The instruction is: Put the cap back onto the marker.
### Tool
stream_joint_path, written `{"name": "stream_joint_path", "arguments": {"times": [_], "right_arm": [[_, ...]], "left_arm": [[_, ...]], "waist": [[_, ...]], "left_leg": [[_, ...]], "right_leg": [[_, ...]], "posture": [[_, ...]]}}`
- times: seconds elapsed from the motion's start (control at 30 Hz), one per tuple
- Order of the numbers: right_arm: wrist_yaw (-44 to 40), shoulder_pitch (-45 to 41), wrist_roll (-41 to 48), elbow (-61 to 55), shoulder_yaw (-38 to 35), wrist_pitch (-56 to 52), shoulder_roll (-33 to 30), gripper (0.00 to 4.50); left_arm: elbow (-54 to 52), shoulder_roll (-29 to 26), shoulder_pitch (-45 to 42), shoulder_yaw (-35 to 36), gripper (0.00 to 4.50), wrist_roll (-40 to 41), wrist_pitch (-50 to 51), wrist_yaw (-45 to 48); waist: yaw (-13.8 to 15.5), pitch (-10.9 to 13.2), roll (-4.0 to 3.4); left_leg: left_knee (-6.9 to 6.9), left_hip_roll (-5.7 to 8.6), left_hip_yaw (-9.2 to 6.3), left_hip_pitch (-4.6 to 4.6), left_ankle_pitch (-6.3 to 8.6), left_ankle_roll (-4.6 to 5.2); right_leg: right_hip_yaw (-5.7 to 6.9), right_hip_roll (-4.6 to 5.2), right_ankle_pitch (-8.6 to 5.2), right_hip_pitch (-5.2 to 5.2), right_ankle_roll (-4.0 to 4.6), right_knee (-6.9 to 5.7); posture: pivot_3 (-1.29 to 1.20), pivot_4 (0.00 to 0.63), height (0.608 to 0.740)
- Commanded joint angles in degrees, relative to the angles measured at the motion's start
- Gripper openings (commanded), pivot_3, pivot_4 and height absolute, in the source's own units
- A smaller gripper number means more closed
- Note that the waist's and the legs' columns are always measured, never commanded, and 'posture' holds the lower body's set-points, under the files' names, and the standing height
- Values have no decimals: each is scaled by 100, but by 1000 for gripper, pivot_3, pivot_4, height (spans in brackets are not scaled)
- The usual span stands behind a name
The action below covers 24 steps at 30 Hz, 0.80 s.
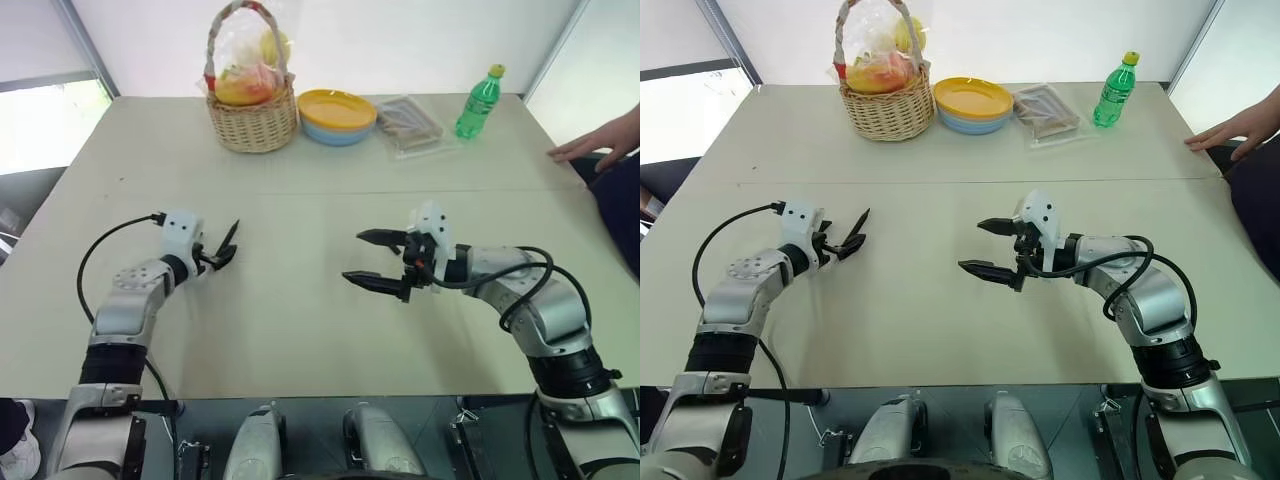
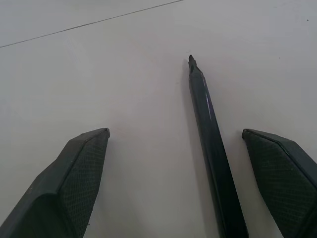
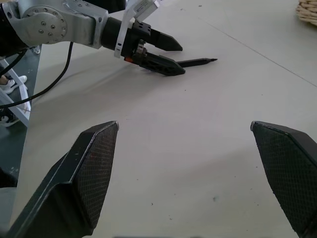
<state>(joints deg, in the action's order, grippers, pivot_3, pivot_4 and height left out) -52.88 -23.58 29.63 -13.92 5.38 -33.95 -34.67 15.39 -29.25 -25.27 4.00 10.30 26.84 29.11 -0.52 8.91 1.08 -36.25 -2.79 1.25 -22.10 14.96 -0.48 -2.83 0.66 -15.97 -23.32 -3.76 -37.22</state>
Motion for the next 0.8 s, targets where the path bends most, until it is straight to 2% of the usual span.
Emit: {"name": "stream_joint_path", "arguments": {"times": [0.03, 0.17, 0.27, 0.5, 0.7, 0.8], "right_arm": [[66, 1, 73, -262, -170, 35, 26, 4420], [141, 40, 91, -303, -196, 28, 27, 4420], [182, 72, 88, -315, -221, 40, 21, 4500], [332, 61, 57, -248, -381, 39, -29, 4500], [1036, 102, -345, -89, -568, 90, 42, 4500], [1851, 92, -526, -20, -818, -126, 296, 4500]], "left_arm": [[77, -54, -128, -232, 4500, -204, 98, 91], [-54, -58, -130, -254, 4500, -210, 390, 140], [-189, -31, -29, -251, 3664, -209, 495, 121], [-450, -28, 159, -180, 108, -158, 571, 102], [-303, -303, 74, -258, 40, -207, 135, 483], [-239, -802, -36, -468, 40, -248, -638, 1379]], "waist": [[-2, -1, 0], [-10, -1, -1], [-16, -2, -1], [-37, -2, -1], [-56, -1, -1], [-58, 0, 1]], "left_leg": [[0, 0, 1, 1, 0, 0], [0, 0, 1, 3, 0, 0], [1, -1, 0, 5, 0, 0], [2, -3, 1, 15, 0, 0], [9, -5, 8, 29, 0, 0], [12, -6, 11, 28, 0, 0]], "right_leg": [[0, 0, 0, 1, 0, 0], [0, 0, 0, 3, 0, 0], [-1, 0, 0, 3, 0, 0], [-4, -3, 0, 8, 0, -5], [-9, -4, -1, 12, 1, -7], [-10, -5, -1, 8, 3, -4]], "posture": [[0, 150, 740], [0, 150, 740], [0, 150, 740], [0, 150, 740], [0, 150, 740], [0, 150, 740]]}}
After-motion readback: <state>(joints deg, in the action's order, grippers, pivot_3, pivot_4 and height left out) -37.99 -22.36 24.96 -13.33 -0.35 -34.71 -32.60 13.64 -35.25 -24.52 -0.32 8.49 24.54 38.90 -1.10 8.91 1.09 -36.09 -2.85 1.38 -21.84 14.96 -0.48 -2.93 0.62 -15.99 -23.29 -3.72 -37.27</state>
